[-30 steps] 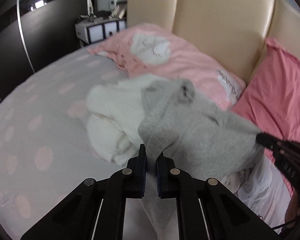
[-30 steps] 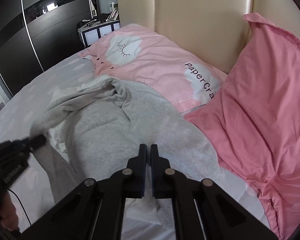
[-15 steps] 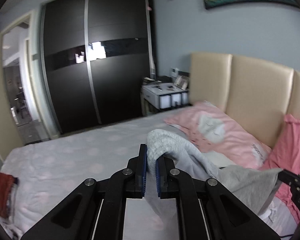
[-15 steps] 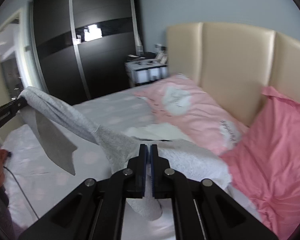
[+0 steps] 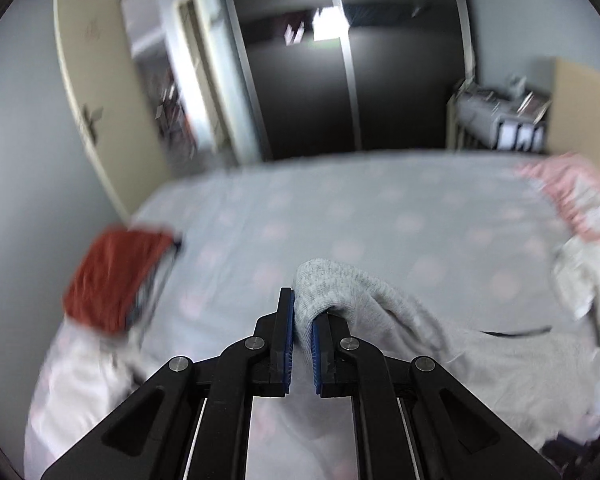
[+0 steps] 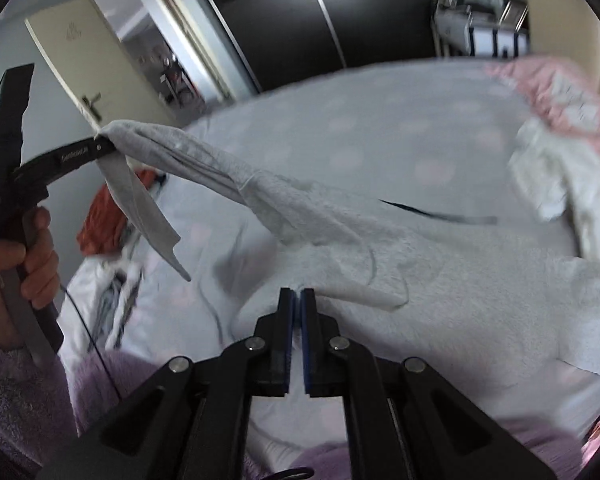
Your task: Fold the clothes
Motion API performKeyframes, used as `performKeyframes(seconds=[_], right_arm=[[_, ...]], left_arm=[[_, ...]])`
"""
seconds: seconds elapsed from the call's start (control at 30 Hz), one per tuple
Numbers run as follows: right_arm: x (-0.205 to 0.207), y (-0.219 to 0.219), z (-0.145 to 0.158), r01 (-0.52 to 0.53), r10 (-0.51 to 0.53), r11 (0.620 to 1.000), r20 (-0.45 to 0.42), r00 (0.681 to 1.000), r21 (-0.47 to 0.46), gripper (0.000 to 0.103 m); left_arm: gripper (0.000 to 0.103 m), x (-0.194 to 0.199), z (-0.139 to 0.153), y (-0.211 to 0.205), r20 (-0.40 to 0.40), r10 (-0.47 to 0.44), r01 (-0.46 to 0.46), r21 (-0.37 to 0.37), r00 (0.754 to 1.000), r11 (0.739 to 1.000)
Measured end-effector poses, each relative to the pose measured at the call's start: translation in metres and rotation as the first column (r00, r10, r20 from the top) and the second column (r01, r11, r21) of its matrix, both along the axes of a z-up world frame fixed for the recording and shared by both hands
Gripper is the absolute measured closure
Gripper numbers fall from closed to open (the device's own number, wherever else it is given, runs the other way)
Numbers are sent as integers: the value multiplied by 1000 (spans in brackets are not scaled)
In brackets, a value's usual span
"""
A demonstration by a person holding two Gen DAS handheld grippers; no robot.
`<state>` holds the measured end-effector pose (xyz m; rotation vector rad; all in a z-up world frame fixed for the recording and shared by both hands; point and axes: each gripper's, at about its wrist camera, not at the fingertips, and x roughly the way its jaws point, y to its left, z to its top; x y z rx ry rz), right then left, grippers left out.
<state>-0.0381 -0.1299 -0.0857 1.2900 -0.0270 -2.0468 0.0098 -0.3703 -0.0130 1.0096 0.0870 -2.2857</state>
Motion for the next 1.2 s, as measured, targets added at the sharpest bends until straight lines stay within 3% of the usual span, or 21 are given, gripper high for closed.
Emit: performKeyframes(seconds=[0.13, 0.27, 0.33, 0.4, 0.47, 0.63, 0.67, 0.7, 0.73, 0.83, 0.97, 1.1, 1.2], right_arm=[[8, 4, -40, -10, 4, 999, 114, 994, 50, 95], [-5, 32, -38, 41, -49, 996, 96, 994, 79, 81], [-17, 49, -33, 88, -95, 993, 87, 992, 83, 80], [-31, 65, -30, 138, -145, 986, 75, 987, 93, 79], [-48, 79, -30, 195, -204, 973, 64, 977, 120, 78], [-71, 90, -45, 252, -265, 961, 114, 958, 113, 78], [-72, 88, -50, 251, -263, 962, 124, 957, 110, 78], [-73, 85, -55, 249, -262, 963, 133, 956, 107, 78], [-72, 81, -61, 242, -255, 965, 145, 956, 105, 78], [-69, 69, -78, 216, -231, 971, 178, 957, 100, 78], [-67, 63, -88, 211, -230, 970, 183, 956, 119, 78], [-70, 72, -85, 248, -269, 960, 175, 947, 132, 78], [-71, 90, -79, 298, -320, 943, 153, 935, 150, 78]], left_arm=[[95, 6, -66, -21, 169, 24, -34, 58, 985, 998], [91, 2, -98, -26, 249, -33, 9, 98, 968, 995], [80, 1, -100, -30, 246, -70, 35, 146, 967, 989], [56, -2, -93, -29, 211, -106, 69, 174, 972, 982], [51, -3, -86, -22, 184, -136, 105, 171, 973, 980], [51, -27, -89, -2, 180, -224, 194, 169, 958, 966], [57, -31, -95, 4, 179, -246, 212, 188, 953, 959], [83, -35, -101, 9, 168, -269, 231, 213, 949, 949], [95, -39, -107, 16, 154, -294, 252, 241, 943, 937], [94, -45, -114, 46, 94, -403, 360, 301, 910, 883], [94, -45, -110, 91, 13, -549, 513, 337, 835, 789], [94, -43, -100, 136, -90, -675, 652, 377, 732, 657], [94, -37, -93, 168, -170, -755, 742, 408, 633, 531]])
